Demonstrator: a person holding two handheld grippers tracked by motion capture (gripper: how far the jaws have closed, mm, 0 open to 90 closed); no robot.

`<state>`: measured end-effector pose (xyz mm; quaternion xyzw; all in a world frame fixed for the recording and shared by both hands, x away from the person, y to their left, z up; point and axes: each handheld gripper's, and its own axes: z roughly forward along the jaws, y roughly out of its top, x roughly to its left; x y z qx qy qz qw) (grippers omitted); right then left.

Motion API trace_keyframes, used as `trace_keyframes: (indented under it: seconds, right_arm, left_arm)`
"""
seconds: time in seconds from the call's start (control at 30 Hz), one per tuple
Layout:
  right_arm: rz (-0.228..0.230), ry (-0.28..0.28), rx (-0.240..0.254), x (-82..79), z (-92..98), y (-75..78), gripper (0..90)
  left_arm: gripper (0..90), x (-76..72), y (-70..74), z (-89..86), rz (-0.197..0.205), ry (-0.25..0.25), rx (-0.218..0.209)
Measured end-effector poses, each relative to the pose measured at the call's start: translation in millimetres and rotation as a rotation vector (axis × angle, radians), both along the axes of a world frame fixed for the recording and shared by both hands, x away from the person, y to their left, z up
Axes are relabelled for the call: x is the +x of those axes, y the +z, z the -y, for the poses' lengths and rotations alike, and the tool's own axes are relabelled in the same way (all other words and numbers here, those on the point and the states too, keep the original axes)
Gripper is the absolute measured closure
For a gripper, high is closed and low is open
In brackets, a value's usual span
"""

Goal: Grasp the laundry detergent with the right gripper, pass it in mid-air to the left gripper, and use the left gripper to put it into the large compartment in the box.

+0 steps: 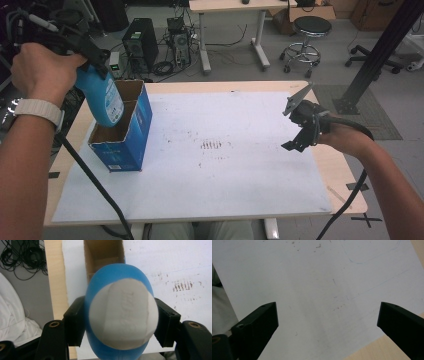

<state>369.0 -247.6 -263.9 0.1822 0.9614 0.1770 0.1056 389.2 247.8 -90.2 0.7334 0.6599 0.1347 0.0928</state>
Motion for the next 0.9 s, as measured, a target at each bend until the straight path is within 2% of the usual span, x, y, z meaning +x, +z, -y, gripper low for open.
trace_keyframes:
  seconds: [0.3,0.47,0.67,0.83,0.9]
  right_arm:
    - [-0.007,-0.007,0.017,0.4,-1.5,-0.5,3.4]
    - [-0.019,-0.022,0.022,0.0,-0.7,-0.9,3.4]
    - [-0.023,-0.024,0.023,0.6,-0.7,-2.2,3.4]
    - [-0.029,-0.033,0.022,0.8,-0.4,-3.8,3.4]
    - [-0.030,-0.030,0.023,0.8,-0.5,-3.9,3.4]
  left_arm:
    - [38.2,7.0,-20.9,-2.1,-0.009,0.006,0.014]
    - [38.2,11.9,-36.8,-4.6,-0.013,-0.001,0.004]
    - [38.2,17.4,-62.2,-6.8,-0.020,-0.001,0.009]
    - [38.2,20.3,-89.2,-10.3,-0.008,0.005,0.012]
    - [38.2,21.6,-99.9,-12.0,-0.015,0.007,0.008]
